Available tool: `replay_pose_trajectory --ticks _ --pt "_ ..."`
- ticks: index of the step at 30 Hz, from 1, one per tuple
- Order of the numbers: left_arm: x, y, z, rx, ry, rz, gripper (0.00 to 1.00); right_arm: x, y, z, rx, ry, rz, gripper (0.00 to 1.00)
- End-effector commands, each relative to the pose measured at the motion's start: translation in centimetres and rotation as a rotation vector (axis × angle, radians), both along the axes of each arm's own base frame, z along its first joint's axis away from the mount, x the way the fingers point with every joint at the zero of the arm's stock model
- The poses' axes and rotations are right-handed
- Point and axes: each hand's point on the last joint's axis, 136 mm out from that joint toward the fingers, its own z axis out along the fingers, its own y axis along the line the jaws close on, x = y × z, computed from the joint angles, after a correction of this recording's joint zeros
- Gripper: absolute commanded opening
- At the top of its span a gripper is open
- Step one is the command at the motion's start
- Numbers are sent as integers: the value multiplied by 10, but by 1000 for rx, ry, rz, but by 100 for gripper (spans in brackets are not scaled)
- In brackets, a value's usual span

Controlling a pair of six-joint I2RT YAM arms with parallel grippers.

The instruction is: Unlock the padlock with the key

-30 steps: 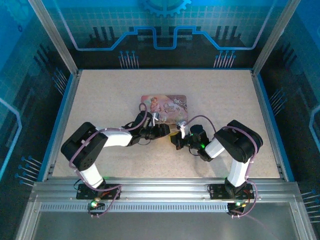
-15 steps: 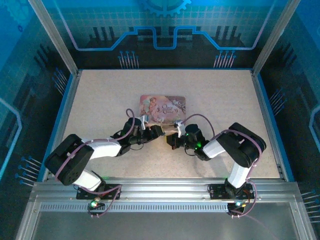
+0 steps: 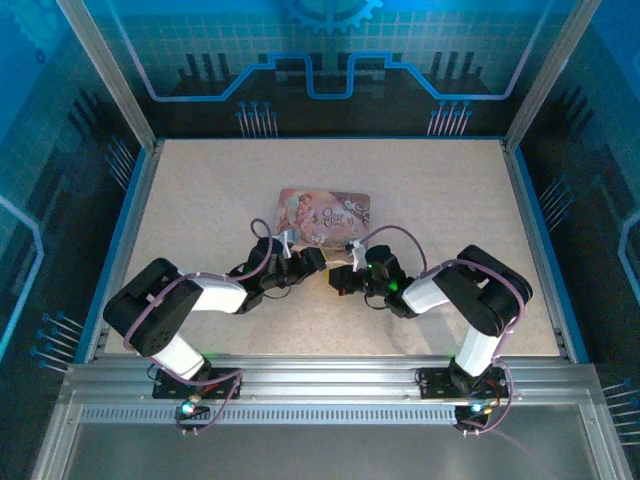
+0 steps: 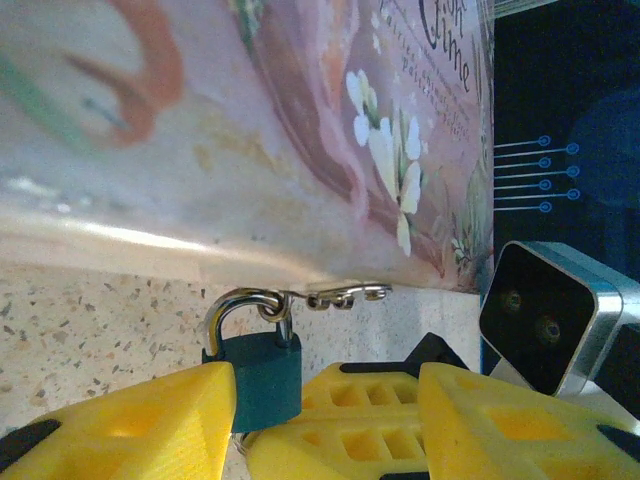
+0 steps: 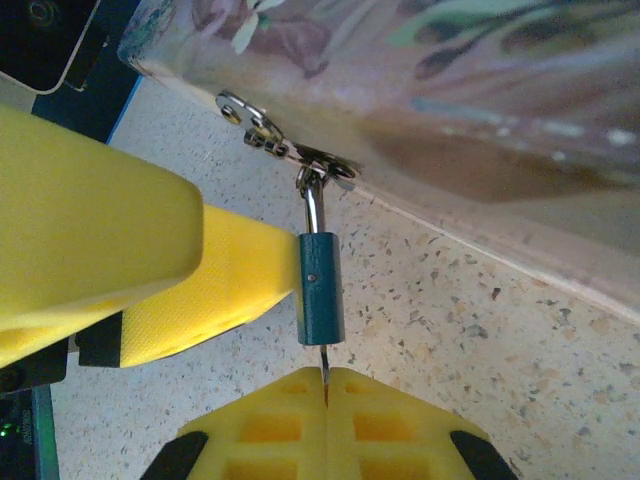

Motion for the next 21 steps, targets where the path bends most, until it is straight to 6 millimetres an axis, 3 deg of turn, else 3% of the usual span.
replay_pose_trajectory --ticks 1,9,21 --pt "1 7 -3 13 -1 35 53 -3 15 15 39 -16 39 0" --pt "-5 17 -9 56 30 60 55 -3 19 17 67 -9 48 0" --pt "-2 10 -13 24 49 53 51 -7 24 23 110 16 54 0"
